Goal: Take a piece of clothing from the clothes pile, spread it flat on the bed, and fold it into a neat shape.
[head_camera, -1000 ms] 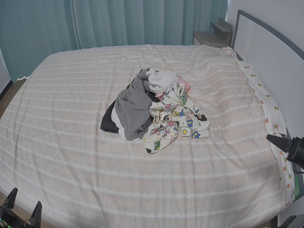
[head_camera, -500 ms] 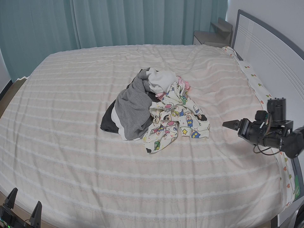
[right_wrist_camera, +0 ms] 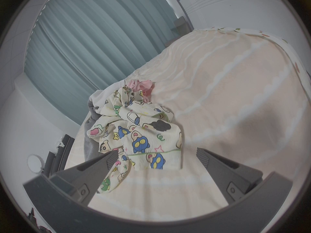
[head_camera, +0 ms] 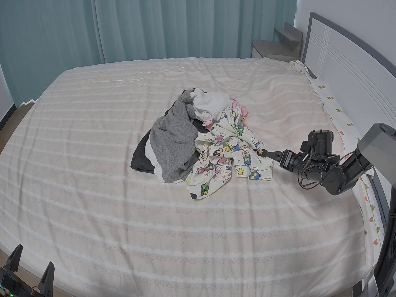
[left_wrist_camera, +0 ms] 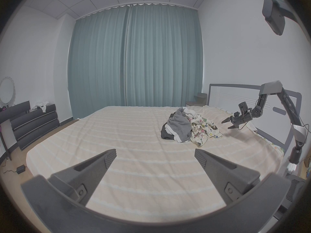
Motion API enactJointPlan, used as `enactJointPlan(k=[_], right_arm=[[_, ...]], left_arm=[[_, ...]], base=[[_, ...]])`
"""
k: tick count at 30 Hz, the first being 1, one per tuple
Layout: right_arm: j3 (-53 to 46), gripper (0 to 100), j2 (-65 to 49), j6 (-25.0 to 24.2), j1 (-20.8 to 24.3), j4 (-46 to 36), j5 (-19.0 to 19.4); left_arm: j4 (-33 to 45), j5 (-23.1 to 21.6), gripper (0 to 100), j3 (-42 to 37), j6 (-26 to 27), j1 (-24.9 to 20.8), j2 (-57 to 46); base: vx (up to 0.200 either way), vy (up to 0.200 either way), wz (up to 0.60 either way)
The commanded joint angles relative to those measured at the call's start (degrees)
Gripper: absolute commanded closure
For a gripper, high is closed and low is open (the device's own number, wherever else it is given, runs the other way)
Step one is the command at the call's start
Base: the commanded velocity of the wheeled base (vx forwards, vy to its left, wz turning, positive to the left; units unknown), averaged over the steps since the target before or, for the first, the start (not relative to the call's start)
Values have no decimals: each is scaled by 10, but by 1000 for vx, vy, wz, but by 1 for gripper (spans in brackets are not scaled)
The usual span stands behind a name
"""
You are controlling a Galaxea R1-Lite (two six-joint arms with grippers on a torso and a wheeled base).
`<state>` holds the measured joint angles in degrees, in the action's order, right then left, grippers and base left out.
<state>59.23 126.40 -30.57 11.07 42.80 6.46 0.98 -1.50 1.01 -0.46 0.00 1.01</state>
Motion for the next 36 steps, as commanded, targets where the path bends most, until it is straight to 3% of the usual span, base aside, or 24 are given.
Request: enactJointPlan(k=[1, 16, 29, 35, 36], right_arm=[[34, 0, 62, 19, -4, 20, 0], [178, 0, 168, 126, 1, 4, 2], [274, 0, 234, 138, 2, -33, -2], [295, 0, 234, 138, 24, -34, 0], [295, 100, 234, 138, 25, -34, 0]], left_arm=[[0, 0, 0, -7, -1, 0, -4], [0, 1, 0, -7, -6, 0, -4], [0, 2, 0, -7, -7, 0, -4], [0, 2, 0, -7, -7, 0, -4], [0, 1, 0, -7, -7, 0, -4]], base=[[0, 0, 0], [0, 0, 0], [0, 0, 0], [0, 0, 0], [0, 0, 0]])
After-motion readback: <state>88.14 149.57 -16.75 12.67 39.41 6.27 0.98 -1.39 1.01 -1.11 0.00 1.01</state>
